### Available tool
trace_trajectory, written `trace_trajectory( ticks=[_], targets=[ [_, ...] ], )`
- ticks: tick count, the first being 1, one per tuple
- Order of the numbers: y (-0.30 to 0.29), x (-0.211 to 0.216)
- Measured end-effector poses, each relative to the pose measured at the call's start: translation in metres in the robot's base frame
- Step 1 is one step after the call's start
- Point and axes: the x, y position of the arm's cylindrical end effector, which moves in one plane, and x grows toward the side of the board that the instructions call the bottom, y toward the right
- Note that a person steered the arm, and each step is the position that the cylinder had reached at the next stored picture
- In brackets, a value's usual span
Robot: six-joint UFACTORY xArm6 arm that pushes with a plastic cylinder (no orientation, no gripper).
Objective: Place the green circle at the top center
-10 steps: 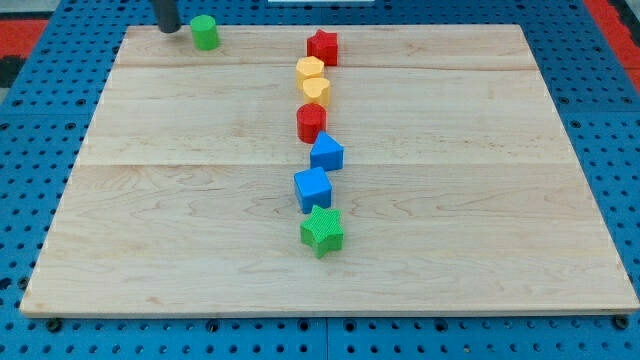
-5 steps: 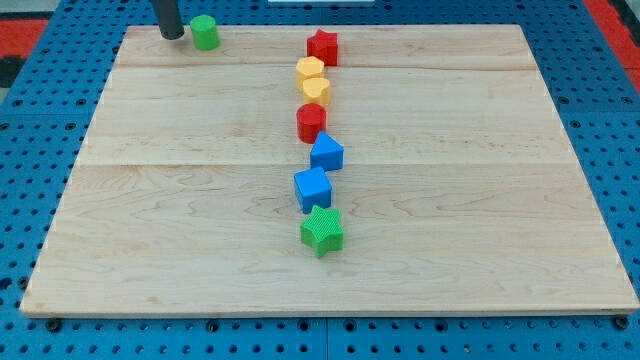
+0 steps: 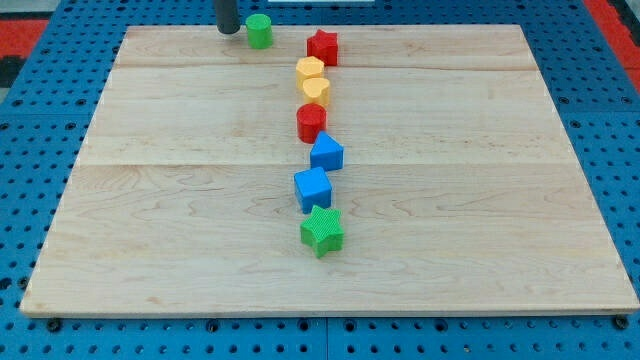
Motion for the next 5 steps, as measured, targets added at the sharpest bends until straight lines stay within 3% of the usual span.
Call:
trace_trajectory(
  ticks=[2, 5],
  targets=[
    [0.082, 0.024],
    [0.066, -0.004]
  ],
)
